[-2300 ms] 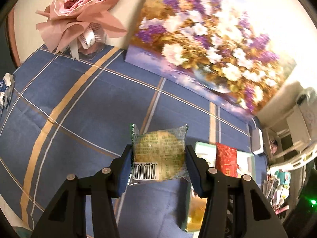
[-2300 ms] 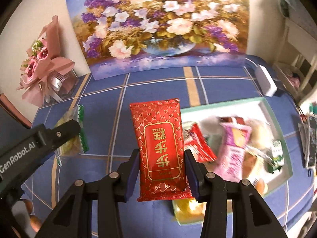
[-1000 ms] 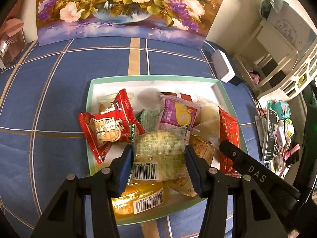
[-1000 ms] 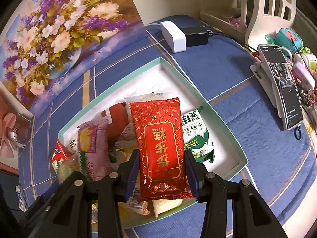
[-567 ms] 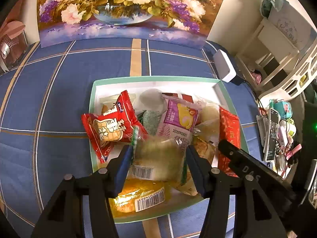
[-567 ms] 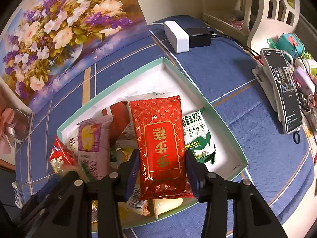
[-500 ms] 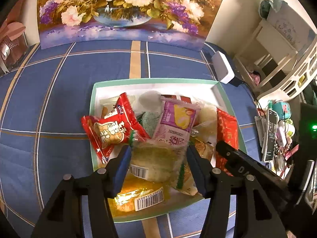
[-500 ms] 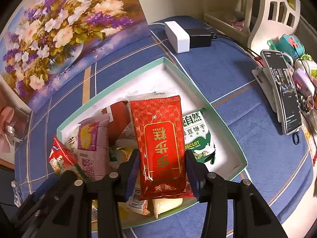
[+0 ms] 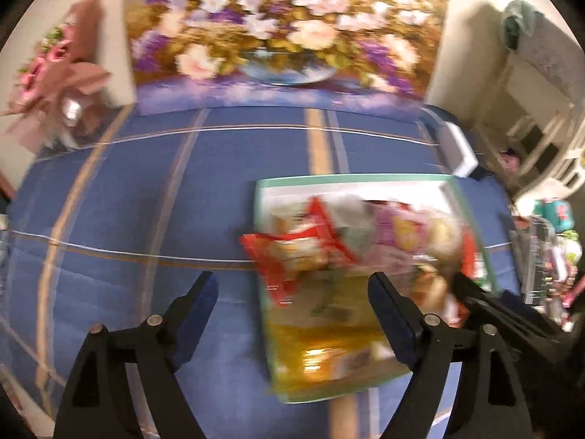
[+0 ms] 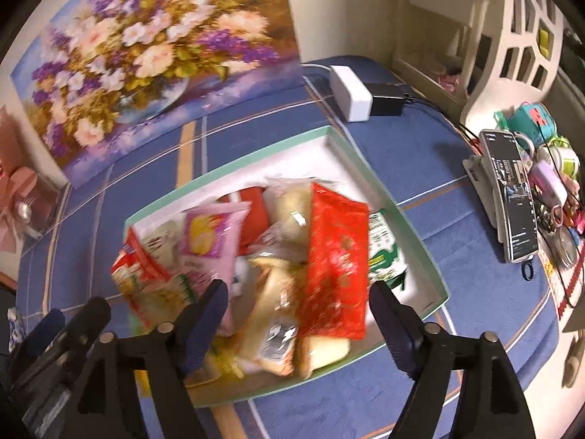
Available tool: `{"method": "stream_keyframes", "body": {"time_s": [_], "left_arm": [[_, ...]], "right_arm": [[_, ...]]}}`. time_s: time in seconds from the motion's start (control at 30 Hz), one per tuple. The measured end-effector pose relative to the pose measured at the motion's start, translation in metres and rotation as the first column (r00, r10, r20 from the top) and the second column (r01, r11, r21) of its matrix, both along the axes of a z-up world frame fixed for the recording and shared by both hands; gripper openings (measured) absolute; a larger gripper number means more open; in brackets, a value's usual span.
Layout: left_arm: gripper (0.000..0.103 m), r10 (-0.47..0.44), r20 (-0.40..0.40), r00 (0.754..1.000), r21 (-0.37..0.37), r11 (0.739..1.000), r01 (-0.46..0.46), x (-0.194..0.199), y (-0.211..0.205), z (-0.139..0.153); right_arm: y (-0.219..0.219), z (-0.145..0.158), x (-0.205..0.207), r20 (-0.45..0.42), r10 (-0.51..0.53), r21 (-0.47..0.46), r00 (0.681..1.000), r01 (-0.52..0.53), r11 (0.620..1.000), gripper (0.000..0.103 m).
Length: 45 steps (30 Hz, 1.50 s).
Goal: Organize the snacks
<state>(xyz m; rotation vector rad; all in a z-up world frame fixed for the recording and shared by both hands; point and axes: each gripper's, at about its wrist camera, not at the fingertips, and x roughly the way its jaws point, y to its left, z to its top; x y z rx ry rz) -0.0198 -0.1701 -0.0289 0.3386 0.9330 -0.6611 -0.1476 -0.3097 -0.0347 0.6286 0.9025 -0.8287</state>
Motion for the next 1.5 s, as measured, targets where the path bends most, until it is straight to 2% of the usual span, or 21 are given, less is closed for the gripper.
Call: {"method": "stream_keyframes", "body": {"time_s": [0.13, 0.23, 0.53, 0.87, 1.5], "left_arm": [[0.085, 0.056, 0.057, 0.997, 0.072, 0.996, -0.06, 0.012, 0.02, -0.001], [0.085, 0.096, 0.068, 0.993, 0.111, 0.988, -0.104, 0.017, 0.037, -0.002], [0.085, 0.204, 0.086, 0.975, 0.187, 0.958, -0.217, 0.015, 0.084, -0.003], [0.085, 0.191, 0.091, 0.977, 0.201, 0.958, -0.206, 0.008, 0.111, 0.0], [0.085, 0.218, 0.045, 0.975, 0.238, 0.946, -0.222, 0.016, 0.113, -0.011]], "right_arm": [[0.023, 0.005, 0.004, 0.003, 0.028, -0.007, 1.0, -0.028, 1.0, 0.095], [0.042, 0.008, 0.005, -0.017, 0.043, -0.028, 0.999, -0.044, 0.999, 0.102], [0.08, 0.007, -0.002, -0.039, 0.067, -0.026, 0.997, -0.068, 0.997, 0.103], [0.102, 0.005, -0.005, -0.055, 0.089, -0.025, 0.994, -0.091, 0.996, 0.103], [0.103, 0.002, 0.005, -0.081, 0.126, -0.031, 0.989, -0.129, 0.991, 0.103]]}}
